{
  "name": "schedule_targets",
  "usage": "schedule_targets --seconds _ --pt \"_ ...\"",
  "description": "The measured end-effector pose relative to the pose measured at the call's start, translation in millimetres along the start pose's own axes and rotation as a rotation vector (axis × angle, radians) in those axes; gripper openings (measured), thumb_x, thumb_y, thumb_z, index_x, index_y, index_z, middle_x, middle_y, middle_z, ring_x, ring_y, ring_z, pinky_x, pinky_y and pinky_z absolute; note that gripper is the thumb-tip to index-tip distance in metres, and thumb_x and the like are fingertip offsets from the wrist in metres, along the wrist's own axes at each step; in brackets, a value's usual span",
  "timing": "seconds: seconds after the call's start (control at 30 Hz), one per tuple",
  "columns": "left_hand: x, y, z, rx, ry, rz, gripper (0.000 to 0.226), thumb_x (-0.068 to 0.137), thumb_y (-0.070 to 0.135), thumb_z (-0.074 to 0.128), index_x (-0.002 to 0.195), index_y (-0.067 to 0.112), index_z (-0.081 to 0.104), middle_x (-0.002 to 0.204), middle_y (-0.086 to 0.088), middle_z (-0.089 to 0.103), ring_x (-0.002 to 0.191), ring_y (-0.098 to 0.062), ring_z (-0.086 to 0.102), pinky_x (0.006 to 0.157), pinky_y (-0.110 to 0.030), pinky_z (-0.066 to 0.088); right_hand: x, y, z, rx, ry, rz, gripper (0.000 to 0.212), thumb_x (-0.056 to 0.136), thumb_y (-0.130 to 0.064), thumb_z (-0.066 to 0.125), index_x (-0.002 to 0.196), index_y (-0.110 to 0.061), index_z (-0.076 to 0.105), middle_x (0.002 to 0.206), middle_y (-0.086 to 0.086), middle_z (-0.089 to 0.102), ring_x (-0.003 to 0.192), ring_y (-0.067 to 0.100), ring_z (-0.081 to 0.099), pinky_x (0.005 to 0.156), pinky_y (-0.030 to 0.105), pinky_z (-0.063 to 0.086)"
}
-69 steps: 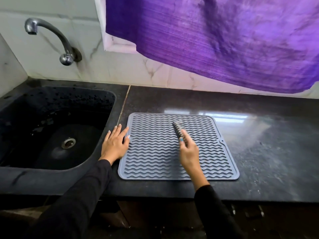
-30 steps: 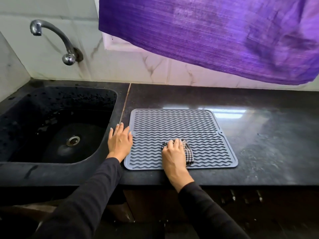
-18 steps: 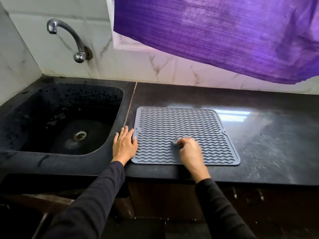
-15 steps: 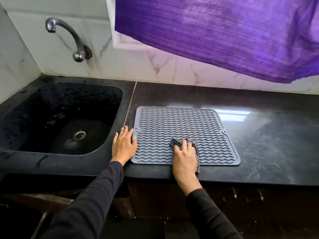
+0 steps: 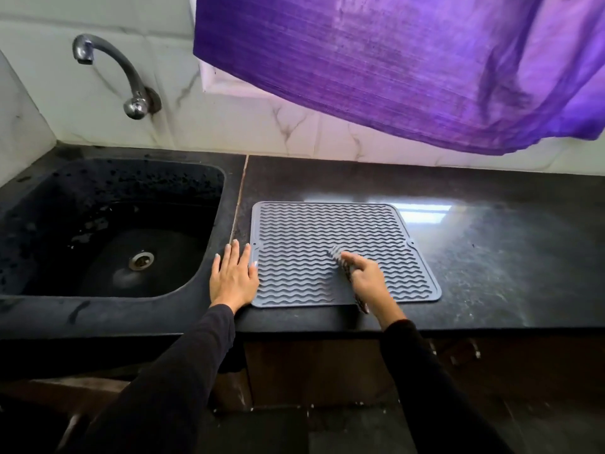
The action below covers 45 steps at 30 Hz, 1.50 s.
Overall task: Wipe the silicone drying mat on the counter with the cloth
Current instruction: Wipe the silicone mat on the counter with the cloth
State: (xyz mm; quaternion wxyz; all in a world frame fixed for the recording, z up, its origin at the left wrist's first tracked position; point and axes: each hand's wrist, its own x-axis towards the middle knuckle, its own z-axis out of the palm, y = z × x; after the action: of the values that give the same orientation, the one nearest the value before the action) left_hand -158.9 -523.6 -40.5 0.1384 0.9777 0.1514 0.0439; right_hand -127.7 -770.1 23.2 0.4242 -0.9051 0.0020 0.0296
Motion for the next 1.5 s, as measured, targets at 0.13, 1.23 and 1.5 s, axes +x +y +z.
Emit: schedule_targets --seconds 0.13,1.23,1.5 --pt "1 -1 1 -0.032 0.022 0.001 0.052 0.098 0.035 0.024 0.148 0.021 0.017 0.157 -0.005 0.007 0.145 -0.017 0.003 0.117 -0.038 -0.001 -6 -7 7 -0.260 0.050 -0.103 0.044 0.078 0.006 0.044 0.111 -0.012 0.065 0.115 0.011 0.063 0.112 0.027 0.054 0.090 0.026 0.038" --pt "6 -6 8 -0.030 0.056 -0.010 0.051 0.098 0.036 0.031 0.146 0.022 0.025 0.157 -0.002 0.013 0.144 -0.014 0.007 0.117 -0.035 0.002 -19 35 17 -0.772 0.007 -0.292 0.045 0.091 0.001 0.040 0.135 -0.007 0.042 0.146 0.026 0.032 0.137 0.041 0.027 0.115 0.046 0.022" --pt "5 -5 3 -0.018 0.024 -0.015 0.050 0.099 0.033 0.030 0.147 0.022 0.022 0.157 -0.002 0.011 0.144 -0.013 0.006 0.117 -0.034 0.001 -5 34 -9 -1.012 -0.026 -0.431 0.033 0.074 -0.003 0.040 0.090 -0.005 0.068 0.093 0.017 0.067 0.104 0.042 0.059 0.090 0.046 0.050"
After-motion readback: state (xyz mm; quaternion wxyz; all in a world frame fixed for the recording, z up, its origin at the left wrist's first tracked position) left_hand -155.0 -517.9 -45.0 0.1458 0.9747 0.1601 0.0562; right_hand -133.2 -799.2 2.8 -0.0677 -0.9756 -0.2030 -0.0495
